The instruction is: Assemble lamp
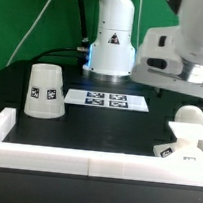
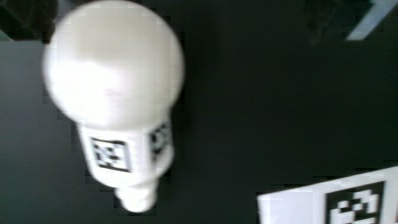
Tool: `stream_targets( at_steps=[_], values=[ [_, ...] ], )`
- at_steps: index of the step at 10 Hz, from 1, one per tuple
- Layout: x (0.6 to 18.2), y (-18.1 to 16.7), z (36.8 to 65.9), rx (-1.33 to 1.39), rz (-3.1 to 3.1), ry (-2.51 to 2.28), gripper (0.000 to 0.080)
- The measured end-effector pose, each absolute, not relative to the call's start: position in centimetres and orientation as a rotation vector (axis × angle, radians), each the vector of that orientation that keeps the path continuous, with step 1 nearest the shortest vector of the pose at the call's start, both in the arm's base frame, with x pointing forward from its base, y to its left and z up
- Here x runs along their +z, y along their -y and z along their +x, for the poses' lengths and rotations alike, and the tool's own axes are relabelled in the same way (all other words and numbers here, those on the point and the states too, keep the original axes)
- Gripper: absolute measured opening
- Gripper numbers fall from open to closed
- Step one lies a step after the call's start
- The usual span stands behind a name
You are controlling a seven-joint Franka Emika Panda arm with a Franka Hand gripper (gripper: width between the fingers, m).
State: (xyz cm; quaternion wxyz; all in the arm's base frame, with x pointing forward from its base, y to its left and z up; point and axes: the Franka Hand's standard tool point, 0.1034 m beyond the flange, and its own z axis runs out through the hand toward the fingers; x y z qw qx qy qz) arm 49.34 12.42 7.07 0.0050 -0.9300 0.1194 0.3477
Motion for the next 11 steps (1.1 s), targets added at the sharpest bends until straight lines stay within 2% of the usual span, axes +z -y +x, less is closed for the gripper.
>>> stream_targets(
  at_steps=[4, 8, 11],
  values=[
    [6.8, -12.8, 49.3, 1.078, -2.908, -0.325, 0.0698],
    [6.1, -13.7, 49.7, 0.940, -2.794, -0.150, 0.0698],
    [5.9, -13.1, 49.4, 0.989, -2.805, -0.199, 0.0698]
  ],
)
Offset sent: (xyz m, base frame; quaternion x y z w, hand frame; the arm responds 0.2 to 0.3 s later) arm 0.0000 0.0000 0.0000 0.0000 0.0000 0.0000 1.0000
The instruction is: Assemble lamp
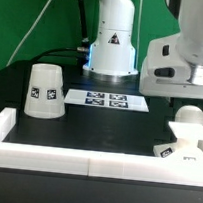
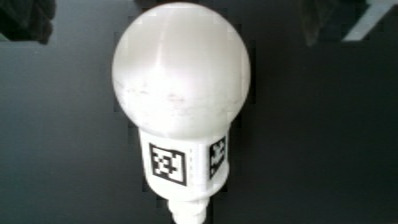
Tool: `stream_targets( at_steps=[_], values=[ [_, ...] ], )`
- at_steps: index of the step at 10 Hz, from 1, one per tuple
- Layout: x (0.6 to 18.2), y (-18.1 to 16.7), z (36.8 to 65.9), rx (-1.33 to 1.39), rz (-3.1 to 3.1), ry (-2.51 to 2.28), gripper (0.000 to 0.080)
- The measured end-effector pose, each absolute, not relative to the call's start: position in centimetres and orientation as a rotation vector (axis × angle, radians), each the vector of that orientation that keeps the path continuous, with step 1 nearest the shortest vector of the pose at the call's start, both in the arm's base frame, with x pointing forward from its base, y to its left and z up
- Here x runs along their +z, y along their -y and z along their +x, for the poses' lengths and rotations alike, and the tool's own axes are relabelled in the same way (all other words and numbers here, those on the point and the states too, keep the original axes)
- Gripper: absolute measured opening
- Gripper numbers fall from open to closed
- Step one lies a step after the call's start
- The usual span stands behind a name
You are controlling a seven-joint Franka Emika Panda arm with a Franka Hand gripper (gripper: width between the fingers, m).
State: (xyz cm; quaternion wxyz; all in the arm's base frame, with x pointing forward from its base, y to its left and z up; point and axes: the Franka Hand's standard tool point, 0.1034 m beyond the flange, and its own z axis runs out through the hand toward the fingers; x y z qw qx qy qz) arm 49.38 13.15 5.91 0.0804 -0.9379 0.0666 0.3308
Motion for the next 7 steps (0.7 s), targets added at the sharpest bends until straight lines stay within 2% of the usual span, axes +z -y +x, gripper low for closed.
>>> stream_targets(
  at_steps=[2, 5, 7],
  values=[
    [5.7, -13.3, 48.9, 1.022, -2.797, -0.208, 0.0698],
    [5.3, -13.3, 48.2, 1.223, -2.723, -0.212, 0.0698],
    [5.5, -13.9, 48.4, 1.185, -2.738, -0.211, 0.0698]
  ],
)
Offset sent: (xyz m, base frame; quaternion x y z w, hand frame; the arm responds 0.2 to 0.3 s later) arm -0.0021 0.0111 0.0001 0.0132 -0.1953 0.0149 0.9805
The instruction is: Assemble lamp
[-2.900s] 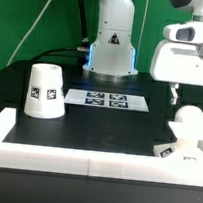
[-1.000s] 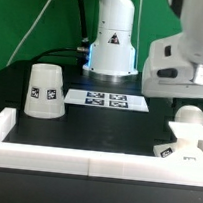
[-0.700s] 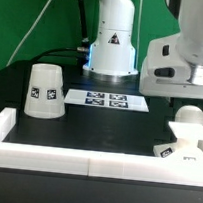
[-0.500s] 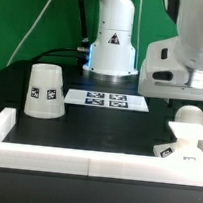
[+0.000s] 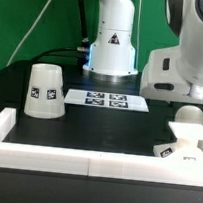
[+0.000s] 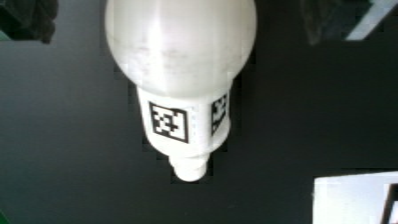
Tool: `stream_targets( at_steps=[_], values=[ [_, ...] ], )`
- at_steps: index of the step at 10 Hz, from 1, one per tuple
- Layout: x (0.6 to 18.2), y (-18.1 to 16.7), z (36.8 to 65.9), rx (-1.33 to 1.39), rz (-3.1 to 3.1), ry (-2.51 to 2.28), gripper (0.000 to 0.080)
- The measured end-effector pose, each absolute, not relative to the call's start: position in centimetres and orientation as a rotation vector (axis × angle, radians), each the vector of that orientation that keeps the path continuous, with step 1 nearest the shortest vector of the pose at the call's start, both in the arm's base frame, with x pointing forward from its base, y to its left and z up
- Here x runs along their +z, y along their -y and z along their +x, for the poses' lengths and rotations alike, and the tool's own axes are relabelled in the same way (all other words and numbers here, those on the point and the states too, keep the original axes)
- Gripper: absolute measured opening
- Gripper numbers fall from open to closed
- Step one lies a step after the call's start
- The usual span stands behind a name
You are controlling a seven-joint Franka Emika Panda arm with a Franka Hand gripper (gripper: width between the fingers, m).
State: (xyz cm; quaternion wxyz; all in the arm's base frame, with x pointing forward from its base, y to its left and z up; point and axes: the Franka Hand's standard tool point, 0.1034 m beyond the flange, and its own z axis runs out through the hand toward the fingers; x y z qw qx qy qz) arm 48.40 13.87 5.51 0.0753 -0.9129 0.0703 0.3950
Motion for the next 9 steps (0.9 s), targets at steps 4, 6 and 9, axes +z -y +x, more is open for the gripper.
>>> stream_targets(
  at_steps=[4, 6, 9],
  values=[
    [3.8, -14.1, 47.3, 1.188, -2.748, -0.227, 0.0698],
    [3.0, -14.3, 46.9, 1.210, -2.746, -0.232, 0.0698],
    [1.7, -14.5, 46.4, 1.219, -2.750, -0.252, 0.0698]
  ],
)
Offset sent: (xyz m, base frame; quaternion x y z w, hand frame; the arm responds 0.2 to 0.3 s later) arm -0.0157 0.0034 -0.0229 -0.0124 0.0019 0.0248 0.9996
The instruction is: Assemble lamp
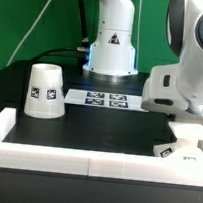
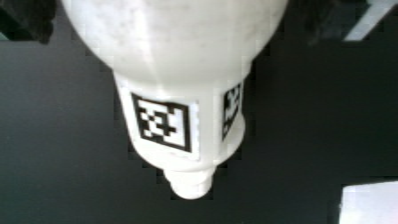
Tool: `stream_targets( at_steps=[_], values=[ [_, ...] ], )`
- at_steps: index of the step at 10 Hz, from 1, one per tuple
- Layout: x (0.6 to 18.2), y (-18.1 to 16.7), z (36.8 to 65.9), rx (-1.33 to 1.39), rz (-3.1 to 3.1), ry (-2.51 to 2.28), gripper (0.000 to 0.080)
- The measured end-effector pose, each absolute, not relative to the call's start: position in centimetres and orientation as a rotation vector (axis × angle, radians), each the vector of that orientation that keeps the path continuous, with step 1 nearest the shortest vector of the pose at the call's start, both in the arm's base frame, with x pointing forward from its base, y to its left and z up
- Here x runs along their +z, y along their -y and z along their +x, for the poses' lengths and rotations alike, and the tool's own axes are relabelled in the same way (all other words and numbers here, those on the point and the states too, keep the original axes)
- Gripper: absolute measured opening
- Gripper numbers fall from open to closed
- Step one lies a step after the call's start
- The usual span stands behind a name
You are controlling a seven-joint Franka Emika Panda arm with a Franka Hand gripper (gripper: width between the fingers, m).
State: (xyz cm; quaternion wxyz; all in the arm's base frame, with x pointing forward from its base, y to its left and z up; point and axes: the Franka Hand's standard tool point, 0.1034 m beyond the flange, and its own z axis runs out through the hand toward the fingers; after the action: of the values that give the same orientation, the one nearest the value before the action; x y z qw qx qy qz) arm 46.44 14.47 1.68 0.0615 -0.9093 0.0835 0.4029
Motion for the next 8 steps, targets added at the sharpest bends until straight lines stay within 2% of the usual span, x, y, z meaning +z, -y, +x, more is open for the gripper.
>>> stream_targets(
  at_steps=[3, 4, 8],
  values=[
    [1.06, -14.41, 46.58, 1.203, -2.757, -0.259, 0.0698],
    [1.01, -14.36, 46.60, 1.203, -2.756, -0.261, 0.0577],
    [1.60, -13.66, 47.25, 1.181, -2.754, -0.268, 0.0576]
  ],
)
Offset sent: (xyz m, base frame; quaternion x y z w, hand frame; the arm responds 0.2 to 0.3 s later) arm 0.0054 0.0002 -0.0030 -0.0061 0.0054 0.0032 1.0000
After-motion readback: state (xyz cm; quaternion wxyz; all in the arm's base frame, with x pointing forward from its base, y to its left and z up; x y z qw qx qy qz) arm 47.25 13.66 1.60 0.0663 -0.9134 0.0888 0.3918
